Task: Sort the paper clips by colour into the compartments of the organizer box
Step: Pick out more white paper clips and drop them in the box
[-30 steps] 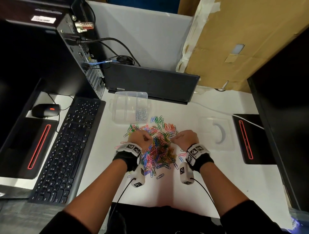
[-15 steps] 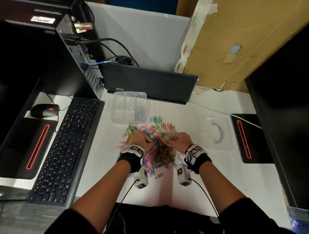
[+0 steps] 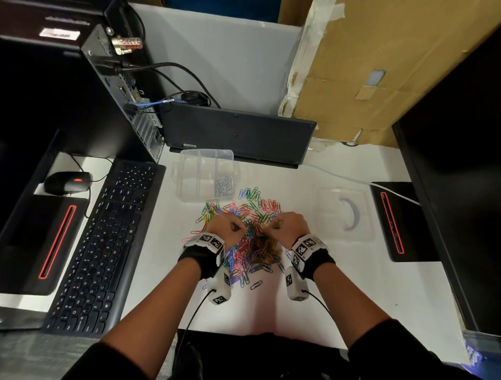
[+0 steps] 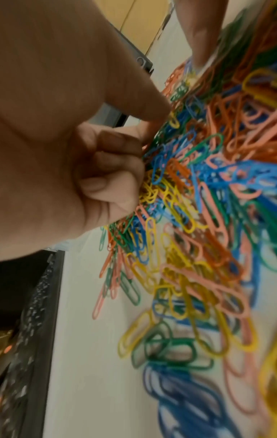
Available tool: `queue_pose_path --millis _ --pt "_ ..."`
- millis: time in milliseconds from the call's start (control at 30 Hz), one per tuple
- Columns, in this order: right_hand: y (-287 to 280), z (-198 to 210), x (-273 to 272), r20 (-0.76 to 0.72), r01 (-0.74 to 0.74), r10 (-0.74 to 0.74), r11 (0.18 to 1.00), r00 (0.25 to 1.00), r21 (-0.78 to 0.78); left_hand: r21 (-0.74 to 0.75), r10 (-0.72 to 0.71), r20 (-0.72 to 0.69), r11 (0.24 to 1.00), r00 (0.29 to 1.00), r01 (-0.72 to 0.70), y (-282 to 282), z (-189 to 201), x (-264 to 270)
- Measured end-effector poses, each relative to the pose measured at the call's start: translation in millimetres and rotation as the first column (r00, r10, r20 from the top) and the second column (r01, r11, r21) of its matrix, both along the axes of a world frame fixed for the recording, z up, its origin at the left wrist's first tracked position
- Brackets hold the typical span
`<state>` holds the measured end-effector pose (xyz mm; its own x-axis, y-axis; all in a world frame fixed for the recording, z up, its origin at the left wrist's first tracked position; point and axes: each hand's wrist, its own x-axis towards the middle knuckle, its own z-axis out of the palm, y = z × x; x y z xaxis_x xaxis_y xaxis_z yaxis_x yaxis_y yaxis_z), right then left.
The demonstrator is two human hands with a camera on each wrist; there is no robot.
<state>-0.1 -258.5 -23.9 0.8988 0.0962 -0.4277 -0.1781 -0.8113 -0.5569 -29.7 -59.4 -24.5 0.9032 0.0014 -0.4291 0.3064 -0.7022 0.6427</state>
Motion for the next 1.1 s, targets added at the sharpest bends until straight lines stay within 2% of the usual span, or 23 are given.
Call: queue_pose_path --millis 67,300,367,400,433,467,500,533,567,733,833,900,933,1000,1033,1100 --pt "6.6 -2.3 -0.9 0.016 -0.014 0.014 1.0 1.0 -0.025 -0.013 -0.023 0.007 1.0 1.0 0.023 -2.4 2.1 -0.7" --pt "9.8 -0.1 1.5 -0.031 -0.074 0.073 0.997 0.997 -0.027 -0.171 0.068 -0.024 0.983 0.997 -0.071 -4.7 0.8 -0.7" --pt "5.7 2.5 1.8 -0.108 -0.065 0.073 0.995 0.991 0.08 -0.23 0.062 -0.017 0.971 0.998 -0.064 -5.2 0.3 -0.4" --pt "2.3 3.3 1.7 -0.216 0.032 0.015 0.976 0.976 0.214 -0.261 0.064 -0.009 0.963 0.998 -0.064 -5.8 0.3 -0.3" --pt "-1.0 4.3 1.6 -0.374 0.201 -0.058 0.912 0.926 0.357 -0.285 0.066 0.0 0.956 0.998 -0.064 -6.6 -0.1 -0.3" --pt "-4.4 5.4 1.3 -0.536 0.402 -0.113 0.792 0.836 0.459 -0.306 0.069 0.009 0.95 0.998 -0.063 -7.7 1.0 -0.6" --pt "-8.4 7.9 1.1 -0.647 0.546 -0.131 0.675 0.751 0.497 -0.322 0.072 0.013 0.945 0.997 -0.064 -9.3 1.8 -0.5" --pt "-13.2 9.7 1.6 -0.695 0.608 -0.119 0.603 0.709 0.517 -0.33 0.067 0.015 0.942 0.998 -0.058 -11.4 2.1 -0.1" --pt "-17.6 11.5 2.6 -0.701 0.615 -0.099 0.576 0.707 0.539 -0.329 0.055 0.016 0.943 0.998 -0.047 -14.3 2.5 1.0" --pt "-27.9 26.7 6.5 -0.599 0.492 0.029 0.539 0.8 0.683 -0.237 0.009 0.104 0.971 0.995 0.016 -27.1 -6.2 6.4" --pt "-30.4 28.9 7.3 -0.568 0.462 0.02 0.56 0.823 0.688 -0.159 -0.03 0.135 0.986 0.99 0.052 -35.0 -6.6 10.9" --pt "-31.8 26.9 5.5 -0.544 0.437 -0.034 0.638 0.838 0.633 -0.04 -0.082 0.151 0.995 0.985 0.089 -40.4 -2.2 17.0" --pt "-32.9 25.0 3.8 -0.516 0.405 -0.065 0.705 0.854 0.582 0.016 -0.103 0.158 0.995 0.982 0.102 -42.3 0.1 19.8" --pt "-36.1 17.8 -0.6 -0.413 0.266 -0.064 0.851 0.909 0.452 0.105 -0.131 0.165 0.988 0.978 0.115 -46.0 0.3 23.5" --pt "-38.3 14.3 -3.2 -0.344 0.155 -0.018 0.913 0.939 0.377 0.143 -0.141 0.158 0.983 0.977 0.119 -48.0 0.0 24.0" --pt "-42.3 8.9 -8.5 -0.211 -0.08 0.121 0.978 0.97 0.195 0.203 -0.154 0.161 0.972 0.975 0.12 -51.2 -2.3 24.3"
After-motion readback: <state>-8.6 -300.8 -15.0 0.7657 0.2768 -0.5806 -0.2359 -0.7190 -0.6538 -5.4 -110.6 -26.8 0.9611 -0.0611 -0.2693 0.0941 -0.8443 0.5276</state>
